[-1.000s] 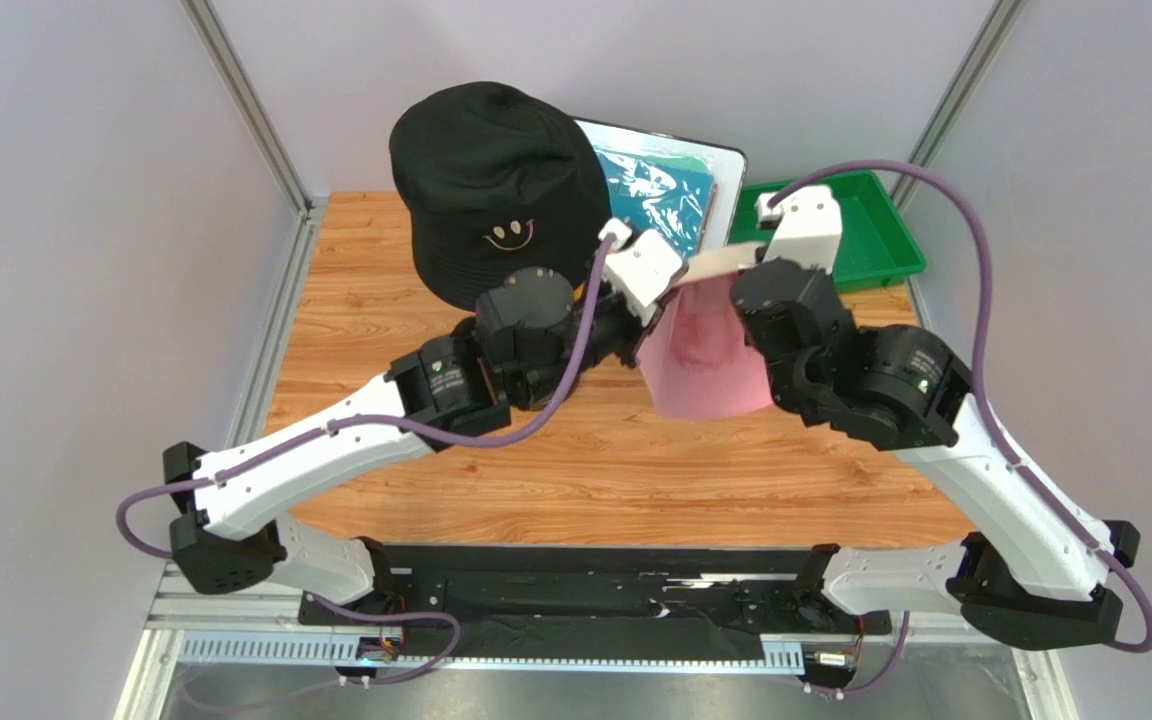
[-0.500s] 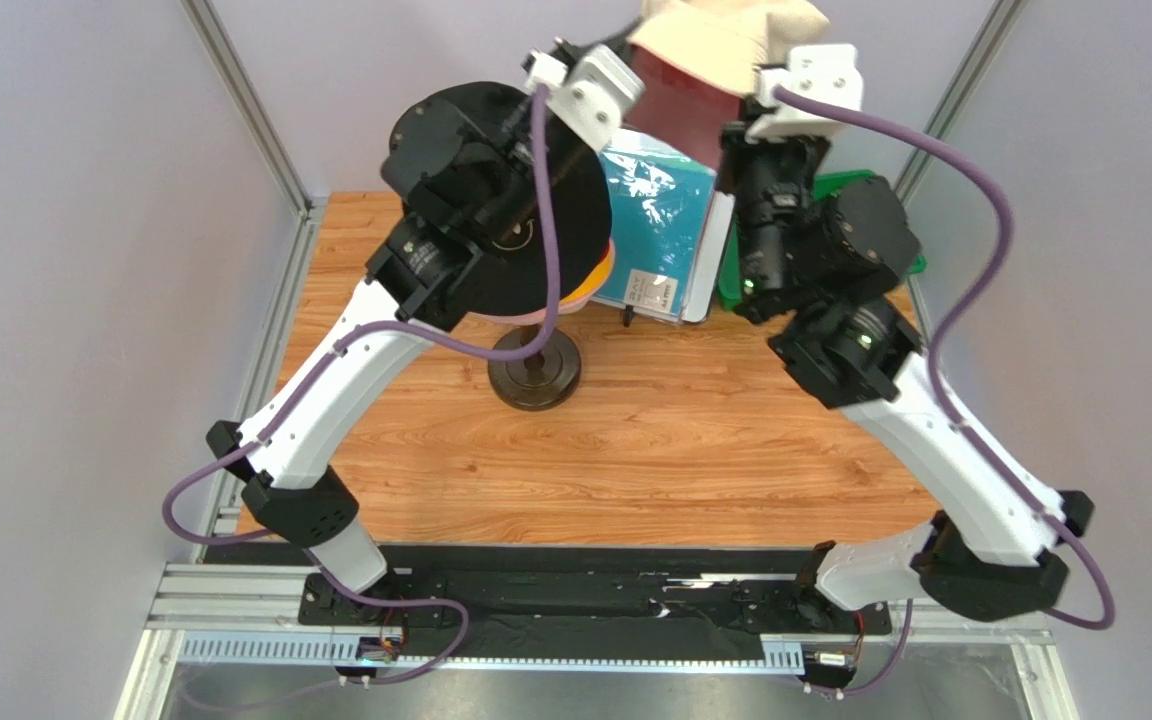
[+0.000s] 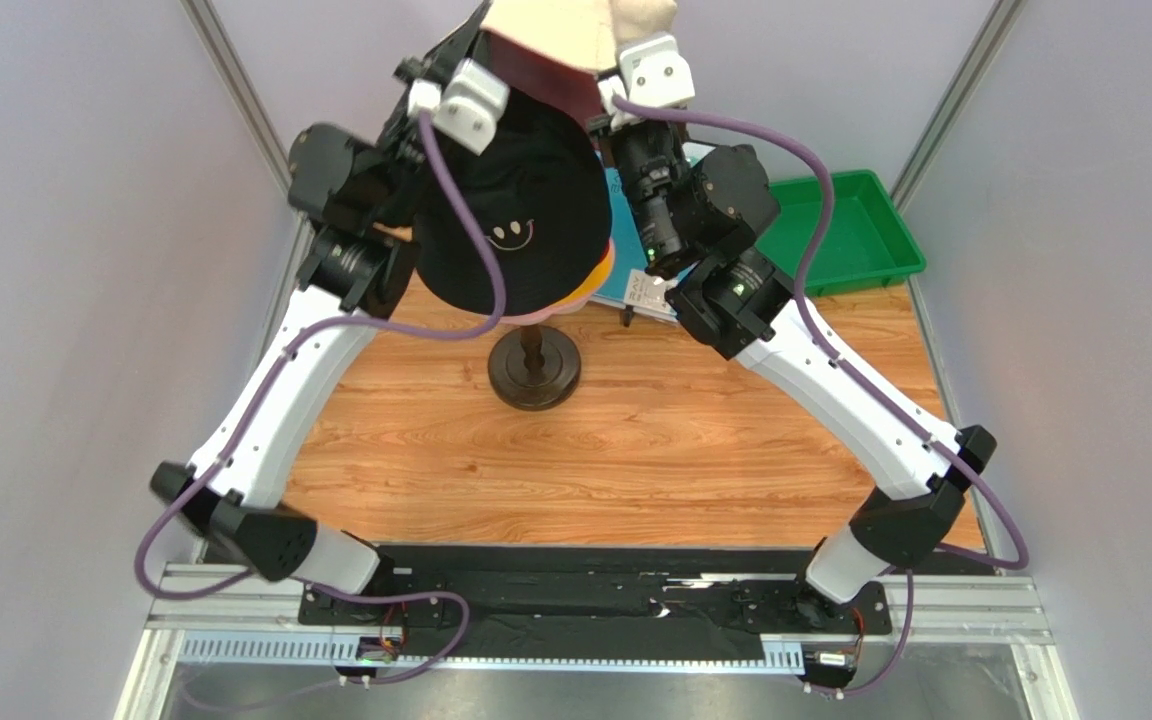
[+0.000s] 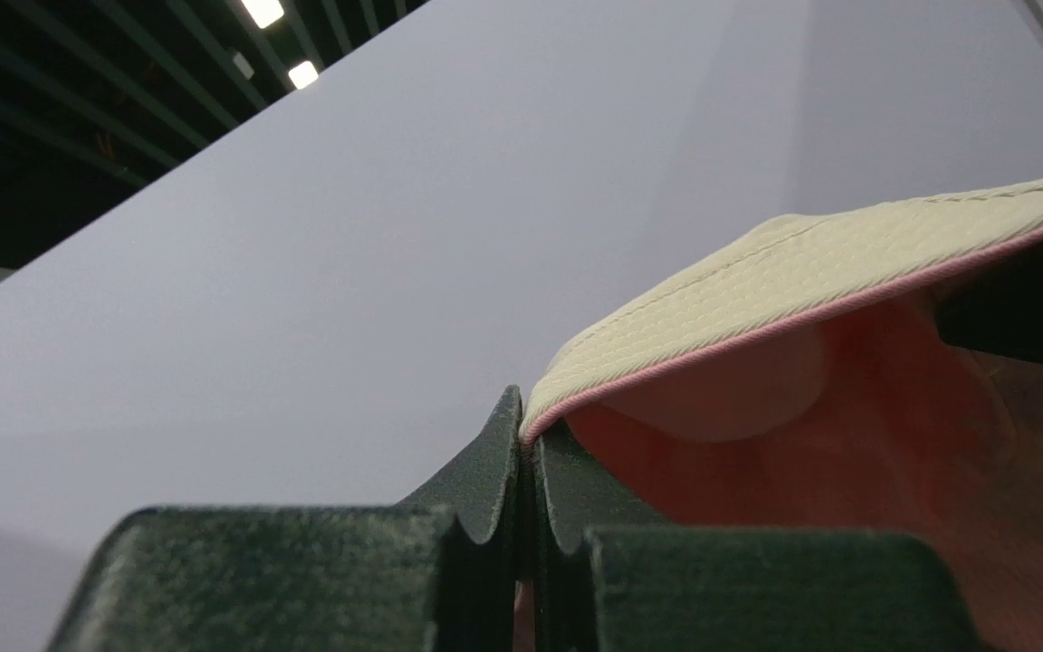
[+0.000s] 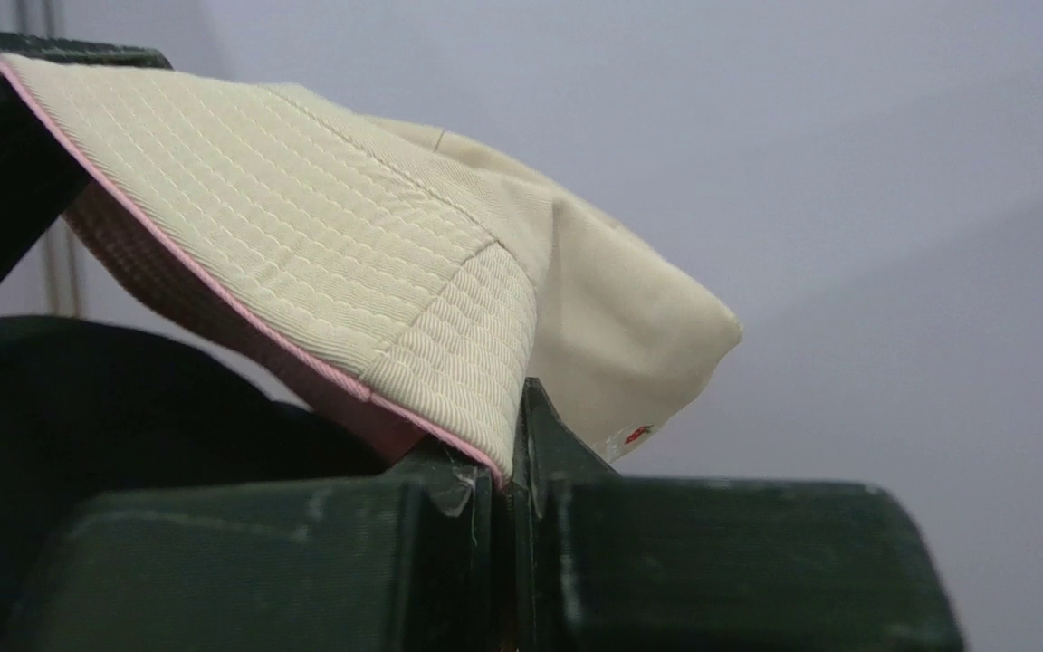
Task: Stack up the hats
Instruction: Stack the hat on the hat.
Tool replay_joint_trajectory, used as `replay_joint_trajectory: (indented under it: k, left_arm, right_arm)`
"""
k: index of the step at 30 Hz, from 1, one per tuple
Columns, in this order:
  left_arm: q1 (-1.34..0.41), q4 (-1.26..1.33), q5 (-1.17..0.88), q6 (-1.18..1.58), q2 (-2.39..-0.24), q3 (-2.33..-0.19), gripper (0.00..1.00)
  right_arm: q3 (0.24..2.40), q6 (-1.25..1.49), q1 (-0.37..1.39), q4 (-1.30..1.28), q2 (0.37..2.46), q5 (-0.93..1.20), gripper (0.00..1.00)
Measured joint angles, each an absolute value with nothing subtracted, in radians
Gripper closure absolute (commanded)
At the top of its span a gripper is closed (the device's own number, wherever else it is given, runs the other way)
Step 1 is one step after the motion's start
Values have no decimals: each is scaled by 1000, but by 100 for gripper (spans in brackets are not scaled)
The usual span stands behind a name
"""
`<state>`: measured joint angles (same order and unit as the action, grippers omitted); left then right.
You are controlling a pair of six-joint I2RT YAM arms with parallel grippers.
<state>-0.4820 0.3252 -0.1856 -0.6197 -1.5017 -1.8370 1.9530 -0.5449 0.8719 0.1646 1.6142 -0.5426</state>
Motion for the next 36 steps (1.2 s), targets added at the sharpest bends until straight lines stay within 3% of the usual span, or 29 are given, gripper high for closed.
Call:
replay_joint_trajectory:
  k: [3,16,18,19,22,28,36]
  left_arm:
    - [-459,400,-208,-653,-1336,-1621,100]
    - [-394,604,-167,-668,-1132,-1274,100]
    - [-391,641,-137,-666,-1122,-1236,86]
    - [-390,653,-121,-663,-1116,-1216,56]
    - [-354,650,-9,-641,-1090,-1181,17]
    - [-302,436,158,-493,-958,-1200,13]
    - [-302,105,112,-172,-729,-1243,14]
  right_arm:
    - [1848,-496,884,153,1561,-440,100]
    - [1758,-434,923,53,1481,-210,100]
    - [1746,-435,929,47,1480,-200,100]
    - [1740,-437,932,45,1480,-197,100]
    - [1732,-443,930,35,1472,-207,100]
    - [1740,-474,938,36,1425,-233,100]
    - [1809,-545,1004,40,1460,-239,100]
